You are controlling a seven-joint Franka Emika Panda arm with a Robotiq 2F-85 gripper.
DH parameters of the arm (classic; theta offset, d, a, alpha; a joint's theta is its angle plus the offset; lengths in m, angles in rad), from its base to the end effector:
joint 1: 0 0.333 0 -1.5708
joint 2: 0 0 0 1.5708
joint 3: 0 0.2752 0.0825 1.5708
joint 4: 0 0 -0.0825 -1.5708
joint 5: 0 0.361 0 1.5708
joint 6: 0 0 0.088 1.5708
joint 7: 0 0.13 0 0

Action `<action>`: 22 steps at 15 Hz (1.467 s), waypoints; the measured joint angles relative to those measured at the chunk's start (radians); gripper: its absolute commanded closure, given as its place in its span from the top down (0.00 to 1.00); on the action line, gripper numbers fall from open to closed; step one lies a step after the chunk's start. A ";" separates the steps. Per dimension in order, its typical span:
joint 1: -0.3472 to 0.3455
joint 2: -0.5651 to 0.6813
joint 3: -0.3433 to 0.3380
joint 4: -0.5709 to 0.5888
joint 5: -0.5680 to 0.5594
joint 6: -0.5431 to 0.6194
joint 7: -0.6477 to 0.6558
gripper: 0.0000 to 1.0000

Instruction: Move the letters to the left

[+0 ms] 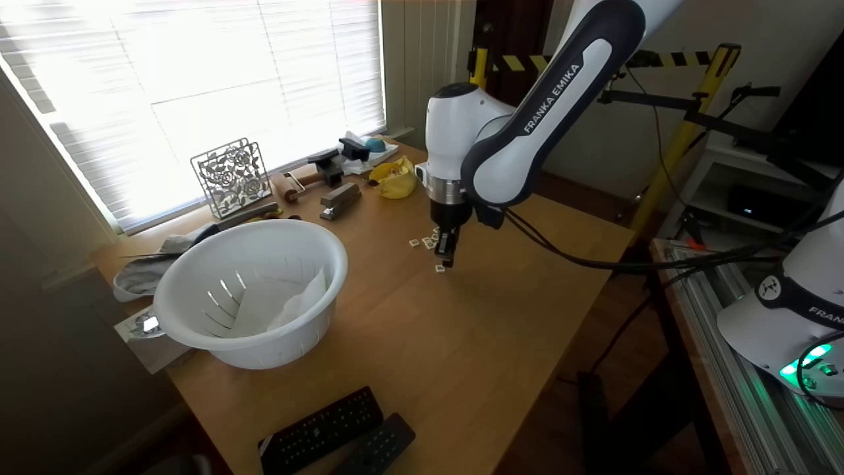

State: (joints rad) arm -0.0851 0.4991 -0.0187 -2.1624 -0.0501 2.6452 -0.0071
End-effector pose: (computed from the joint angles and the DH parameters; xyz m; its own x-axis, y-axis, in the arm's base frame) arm 0.5271 -0.0548 0.1217 0.9986 -0.0505 -0.0174 -0.0499 -0.9982 0.0319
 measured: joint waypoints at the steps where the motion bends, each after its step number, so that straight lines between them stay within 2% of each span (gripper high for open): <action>1: 0.000 -0.011 0.000 -0.008 0.000 0.006 -0.001 0.00; 6: -0.008 -0.054 -0.002 -0.024 0.001 0.044 -0.006 0.00; 11: -0.036 -0.051 -0.006 0.014 0.011 0.050 -0.035 0.00; 22: -0.062 0.075 -0.032 0.137 0.019 0.050 -0.062 0.00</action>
State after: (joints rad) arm -0.1468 0.5739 -0.0509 -2.0251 -0.0313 2.6954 -0.0695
